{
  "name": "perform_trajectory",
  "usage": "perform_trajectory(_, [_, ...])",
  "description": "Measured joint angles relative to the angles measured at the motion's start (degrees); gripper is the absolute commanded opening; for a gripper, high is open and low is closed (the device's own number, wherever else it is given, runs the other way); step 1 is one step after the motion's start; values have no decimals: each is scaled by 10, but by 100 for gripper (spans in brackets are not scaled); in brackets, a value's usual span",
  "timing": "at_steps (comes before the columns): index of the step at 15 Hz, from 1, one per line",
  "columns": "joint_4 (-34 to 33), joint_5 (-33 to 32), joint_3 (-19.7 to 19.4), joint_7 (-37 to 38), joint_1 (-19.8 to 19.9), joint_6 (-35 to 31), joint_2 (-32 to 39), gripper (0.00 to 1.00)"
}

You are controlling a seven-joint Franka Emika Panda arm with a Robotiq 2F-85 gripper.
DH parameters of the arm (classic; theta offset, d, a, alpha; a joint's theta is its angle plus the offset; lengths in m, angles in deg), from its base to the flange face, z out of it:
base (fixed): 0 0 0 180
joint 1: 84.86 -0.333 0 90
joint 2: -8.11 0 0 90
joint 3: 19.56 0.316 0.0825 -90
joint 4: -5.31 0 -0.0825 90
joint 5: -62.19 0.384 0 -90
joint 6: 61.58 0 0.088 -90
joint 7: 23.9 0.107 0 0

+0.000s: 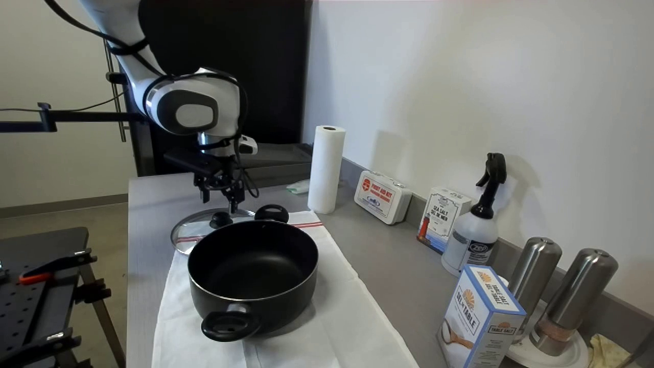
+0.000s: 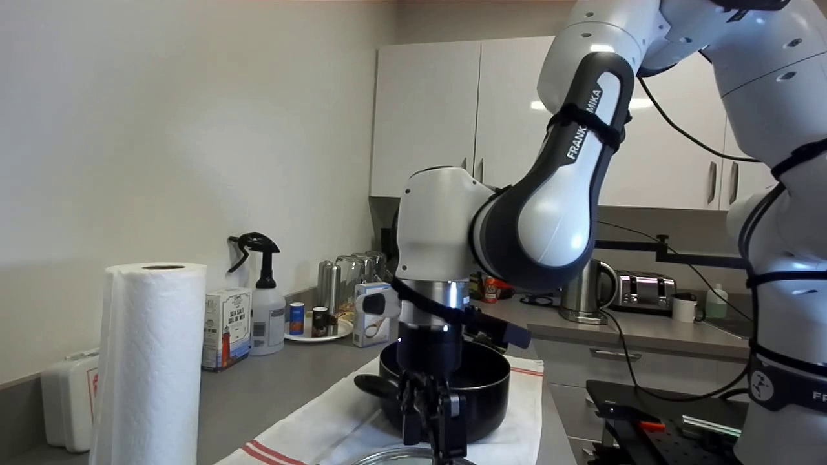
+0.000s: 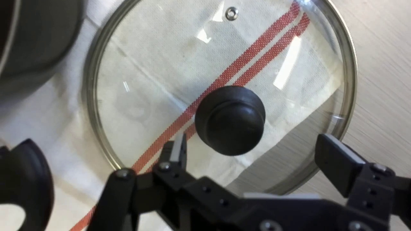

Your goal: Remove the lid from the pot

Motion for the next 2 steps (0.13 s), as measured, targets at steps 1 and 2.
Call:
perform_trajectory(1, [5,12,8,-10,5,0,-11,100])
perform_trajectory(2, [10,25,15,-22,10,0,-23,100])
